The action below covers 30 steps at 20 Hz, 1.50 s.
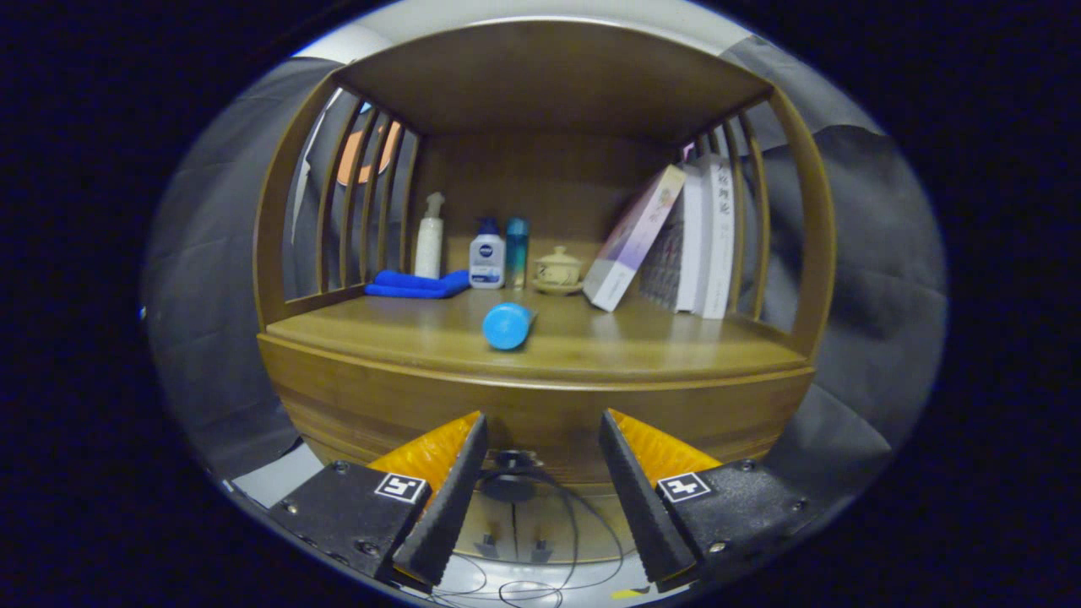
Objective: Pull open the drawer, take out the items inside it, and place them on the countertop above the cabinet.
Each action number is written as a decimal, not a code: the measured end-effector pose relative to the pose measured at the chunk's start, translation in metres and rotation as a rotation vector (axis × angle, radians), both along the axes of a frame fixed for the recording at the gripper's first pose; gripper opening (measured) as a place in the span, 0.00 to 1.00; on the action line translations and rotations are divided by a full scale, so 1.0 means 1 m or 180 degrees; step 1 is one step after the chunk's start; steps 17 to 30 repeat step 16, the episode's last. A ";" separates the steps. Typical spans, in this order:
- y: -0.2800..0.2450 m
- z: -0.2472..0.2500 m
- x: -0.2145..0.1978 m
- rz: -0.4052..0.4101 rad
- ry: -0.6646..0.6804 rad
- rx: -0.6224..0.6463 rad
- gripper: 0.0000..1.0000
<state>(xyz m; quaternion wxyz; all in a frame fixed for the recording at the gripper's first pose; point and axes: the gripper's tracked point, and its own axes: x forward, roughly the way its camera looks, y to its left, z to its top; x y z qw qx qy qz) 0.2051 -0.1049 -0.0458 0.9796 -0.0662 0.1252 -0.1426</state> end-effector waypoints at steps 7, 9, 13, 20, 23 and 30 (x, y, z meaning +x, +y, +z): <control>-0.052 0.014 -0.052 -0.0129 -0.0184 0.0160 0.85; -0.062 0.017 -0.071 -0.0148 -0.0247 0.0257 0.85; -0.046 0.033 -0.108 0.0060 -0.0329 0.0170 0.85; -0.017 0.054 -0.140 0.0210 -0.0473 0.0163 0.85; -0.017 0.054 -0.140 0.0210 -0.0473 0.0163 0.85; -0.017 0.054 -0.140 0.0210 -0.0473 0.0163 0.85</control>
